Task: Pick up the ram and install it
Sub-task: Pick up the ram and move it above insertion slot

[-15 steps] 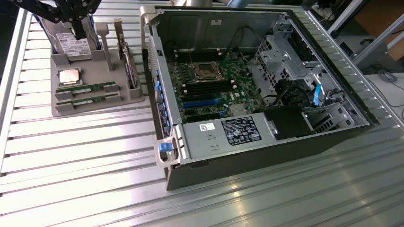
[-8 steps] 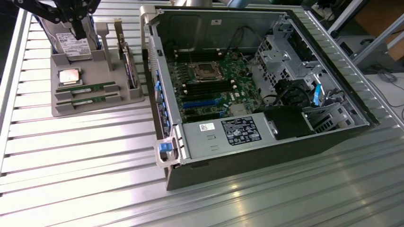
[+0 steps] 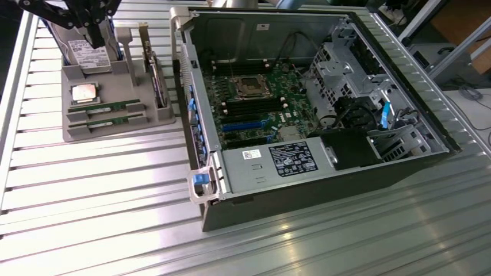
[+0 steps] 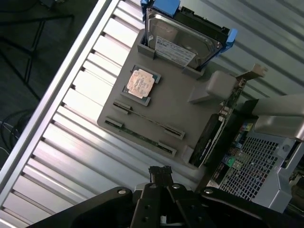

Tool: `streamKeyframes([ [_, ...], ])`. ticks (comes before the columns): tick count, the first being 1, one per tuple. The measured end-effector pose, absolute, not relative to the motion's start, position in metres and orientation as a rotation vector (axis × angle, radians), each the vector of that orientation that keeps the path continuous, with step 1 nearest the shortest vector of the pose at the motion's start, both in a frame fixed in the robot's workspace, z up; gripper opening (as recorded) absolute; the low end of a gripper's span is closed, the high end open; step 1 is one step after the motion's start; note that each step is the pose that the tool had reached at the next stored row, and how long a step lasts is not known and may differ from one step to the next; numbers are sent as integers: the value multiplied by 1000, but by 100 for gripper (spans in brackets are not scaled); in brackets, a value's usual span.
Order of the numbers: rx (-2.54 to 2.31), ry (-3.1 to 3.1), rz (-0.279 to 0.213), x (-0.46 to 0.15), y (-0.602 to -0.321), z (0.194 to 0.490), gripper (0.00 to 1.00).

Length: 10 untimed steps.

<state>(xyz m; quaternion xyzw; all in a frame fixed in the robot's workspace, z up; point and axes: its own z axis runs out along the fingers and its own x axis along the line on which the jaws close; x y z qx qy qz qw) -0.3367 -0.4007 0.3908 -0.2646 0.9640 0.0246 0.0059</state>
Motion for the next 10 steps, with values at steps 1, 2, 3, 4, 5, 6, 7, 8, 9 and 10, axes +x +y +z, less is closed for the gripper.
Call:
streamKeyframes([
  [1,-836,3015,77,-337,-401,391,11],
  [2,-851,3011,77,-337,-401,391,11],
  [3,-861,3008,77,-337,-401,391,11],
  [4,-868,3007,77,-337,-401,391,11],
  [5,-874,3005,77,-337,-401,391,11],
  [6,-883,3002,77,-337,-401,391,11],
  [7,-891,3000,77,-337,-401,391,11],
  [8,-898,2998,77,-337,-401,391,11],
  [9,-905,2996,77,-337,-401,391,11],
  [10,-915,2993,77,-337,-401,391,11],
])
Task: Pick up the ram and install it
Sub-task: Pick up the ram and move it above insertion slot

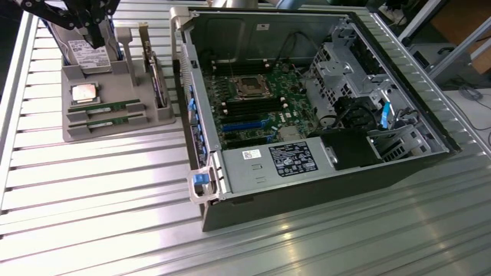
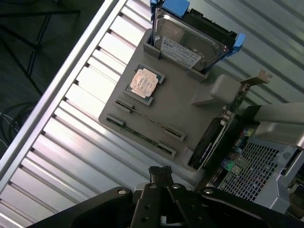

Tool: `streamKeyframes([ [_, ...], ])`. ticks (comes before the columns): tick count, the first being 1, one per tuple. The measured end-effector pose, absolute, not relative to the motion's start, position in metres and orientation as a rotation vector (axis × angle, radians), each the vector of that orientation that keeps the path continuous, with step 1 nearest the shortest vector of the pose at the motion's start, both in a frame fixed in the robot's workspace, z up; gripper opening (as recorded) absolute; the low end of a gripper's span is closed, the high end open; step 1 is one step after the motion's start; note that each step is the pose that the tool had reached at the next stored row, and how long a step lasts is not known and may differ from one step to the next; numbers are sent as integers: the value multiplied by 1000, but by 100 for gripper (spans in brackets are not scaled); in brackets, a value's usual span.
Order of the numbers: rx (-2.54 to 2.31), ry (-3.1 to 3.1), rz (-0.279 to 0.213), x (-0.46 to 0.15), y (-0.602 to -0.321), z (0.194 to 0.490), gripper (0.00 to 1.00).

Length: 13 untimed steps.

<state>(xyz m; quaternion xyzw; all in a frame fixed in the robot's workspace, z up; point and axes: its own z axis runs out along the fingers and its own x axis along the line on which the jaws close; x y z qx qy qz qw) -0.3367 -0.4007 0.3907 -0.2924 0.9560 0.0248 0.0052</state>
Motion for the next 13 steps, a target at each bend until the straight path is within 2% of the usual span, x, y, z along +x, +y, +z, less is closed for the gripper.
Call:
streamKeyframes([
  [13,-1067,2945,78,-337,-401,391,11],
])
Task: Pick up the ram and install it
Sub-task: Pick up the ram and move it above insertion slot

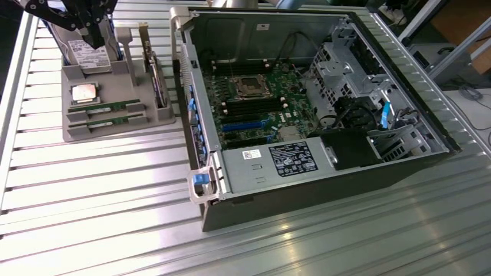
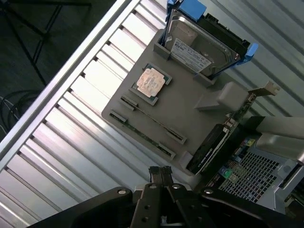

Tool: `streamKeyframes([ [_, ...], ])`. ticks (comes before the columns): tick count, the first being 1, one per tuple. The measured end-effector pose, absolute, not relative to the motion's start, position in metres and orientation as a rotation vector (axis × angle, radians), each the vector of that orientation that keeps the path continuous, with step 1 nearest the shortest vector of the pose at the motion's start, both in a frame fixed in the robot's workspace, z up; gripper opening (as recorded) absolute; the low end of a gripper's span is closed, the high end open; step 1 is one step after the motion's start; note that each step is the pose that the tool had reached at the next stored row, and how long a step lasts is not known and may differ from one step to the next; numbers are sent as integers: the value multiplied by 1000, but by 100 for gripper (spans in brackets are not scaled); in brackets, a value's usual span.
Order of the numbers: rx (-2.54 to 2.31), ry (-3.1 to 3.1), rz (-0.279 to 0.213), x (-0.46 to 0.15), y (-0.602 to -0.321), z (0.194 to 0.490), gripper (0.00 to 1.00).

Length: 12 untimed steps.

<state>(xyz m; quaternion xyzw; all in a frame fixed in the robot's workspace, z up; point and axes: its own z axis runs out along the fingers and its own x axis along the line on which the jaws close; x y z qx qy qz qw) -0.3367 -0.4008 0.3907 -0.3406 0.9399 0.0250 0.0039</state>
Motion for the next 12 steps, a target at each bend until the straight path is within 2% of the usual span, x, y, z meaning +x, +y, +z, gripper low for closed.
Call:
streamKeyframes([
  [12,-1181,2904,79,-337,-401,391,11],
])
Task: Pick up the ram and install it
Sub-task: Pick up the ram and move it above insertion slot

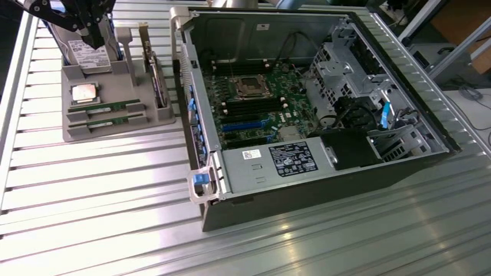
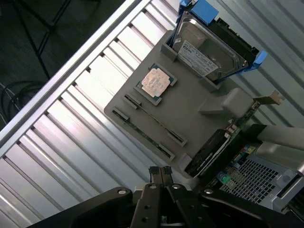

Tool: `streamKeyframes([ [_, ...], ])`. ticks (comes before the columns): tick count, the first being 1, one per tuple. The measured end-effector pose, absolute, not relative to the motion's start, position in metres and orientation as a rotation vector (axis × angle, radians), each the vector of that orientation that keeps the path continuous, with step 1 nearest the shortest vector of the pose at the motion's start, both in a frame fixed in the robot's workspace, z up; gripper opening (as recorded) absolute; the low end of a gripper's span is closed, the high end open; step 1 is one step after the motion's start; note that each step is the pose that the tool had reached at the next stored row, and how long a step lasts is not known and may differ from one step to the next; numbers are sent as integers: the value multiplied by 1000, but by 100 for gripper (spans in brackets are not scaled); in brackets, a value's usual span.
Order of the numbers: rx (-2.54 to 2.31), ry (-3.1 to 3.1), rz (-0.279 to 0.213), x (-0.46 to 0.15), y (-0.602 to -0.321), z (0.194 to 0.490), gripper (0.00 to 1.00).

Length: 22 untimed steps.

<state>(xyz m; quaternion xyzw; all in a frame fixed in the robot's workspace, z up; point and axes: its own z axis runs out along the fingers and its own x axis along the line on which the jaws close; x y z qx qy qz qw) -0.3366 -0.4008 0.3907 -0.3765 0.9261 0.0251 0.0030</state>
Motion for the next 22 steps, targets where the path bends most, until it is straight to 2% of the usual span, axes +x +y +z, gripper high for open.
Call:
streamKeyframes([
  [22,-1400,2809,79,-337,-401,391,11],
])
